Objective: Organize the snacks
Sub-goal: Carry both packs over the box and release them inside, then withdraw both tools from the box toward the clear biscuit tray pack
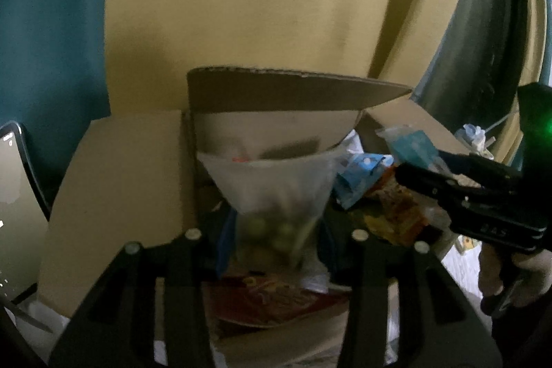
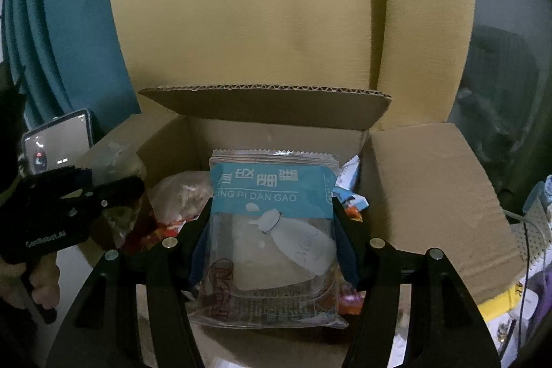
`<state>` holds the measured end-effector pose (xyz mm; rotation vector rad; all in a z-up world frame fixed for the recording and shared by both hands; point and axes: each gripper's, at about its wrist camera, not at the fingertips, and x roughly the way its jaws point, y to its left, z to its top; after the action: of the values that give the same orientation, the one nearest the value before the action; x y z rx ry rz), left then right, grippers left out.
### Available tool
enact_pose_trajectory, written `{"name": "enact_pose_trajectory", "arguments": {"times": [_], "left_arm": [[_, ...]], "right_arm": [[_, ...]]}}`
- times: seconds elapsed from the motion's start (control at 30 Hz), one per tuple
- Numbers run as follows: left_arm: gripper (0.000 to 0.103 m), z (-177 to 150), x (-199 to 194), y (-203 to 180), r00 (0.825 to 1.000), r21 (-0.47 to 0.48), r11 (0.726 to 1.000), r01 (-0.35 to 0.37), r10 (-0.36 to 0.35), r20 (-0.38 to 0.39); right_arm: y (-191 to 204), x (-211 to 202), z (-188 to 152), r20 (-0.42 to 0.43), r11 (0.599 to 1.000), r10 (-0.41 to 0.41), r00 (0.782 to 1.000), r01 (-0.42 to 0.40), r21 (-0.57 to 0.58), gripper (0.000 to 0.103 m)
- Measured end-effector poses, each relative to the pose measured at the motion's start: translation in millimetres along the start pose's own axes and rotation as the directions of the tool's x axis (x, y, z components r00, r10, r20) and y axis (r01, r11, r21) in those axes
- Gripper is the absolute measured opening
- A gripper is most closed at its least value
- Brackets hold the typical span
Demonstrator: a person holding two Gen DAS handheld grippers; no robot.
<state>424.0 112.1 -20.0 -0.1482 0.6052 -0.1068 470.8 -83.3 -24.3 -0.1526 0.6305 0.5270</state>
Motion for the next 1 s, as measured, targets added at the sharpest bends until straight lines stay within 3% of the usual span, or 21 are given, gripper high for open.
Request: {"name": "enact_pose_trajectory", "arguments": {"times": [0.07, 0.13, 0.2, 0.27, 0.63, 1.0], "left_arm": [[0.050, 0, 0, 5, 1.000, -0.012, 1.000, 0.002, -0.003, -0.005], [0.067, 0, -2, 8, 1.000, -0.018, 1.000, 0.008, -0.008, -0.004], [0.077, 0, -7, 9, 1.000, -0.025, 1.000, 0.015, -0.015, 0.012], [0.078, 1, -14, 10, 1.000, -0.024, 1.000, 0.012, -0.011, 0.026], [0.079, -2, -50, 4, 0.998, -0.018, 1.000, 0.005, -0.004, 0.066], [0.079, -31, -85, -6, 0.999, -0.016, 1.000, -0.004, 0.005, 0.052]], "right_arm": [[2, 7, 3, -0.005, 1.000, -0.003, 1.000, 0.003, 0.005, 0.064], [6, 11, 5, -0.008, 1.000, -0.009, 1.000, 0.009, 0.010, 0.065], [10, 11, 6, 0.001, 1.000, -0.005, 1.000, 0.005, 0.012, 0.075], [12, 7, 7, 0.009, 1.000, 0.008, 1.000, -0.008, 0.014, 0.079], [27, -21, 6, 0.020, 1.000, -0.010, 1.000, 0.011, -0.026, 0.080], [26, -54, -24, 0.011, 0.999, -0.044, 0.999, 0.045, -0.025, 0.080]]}}
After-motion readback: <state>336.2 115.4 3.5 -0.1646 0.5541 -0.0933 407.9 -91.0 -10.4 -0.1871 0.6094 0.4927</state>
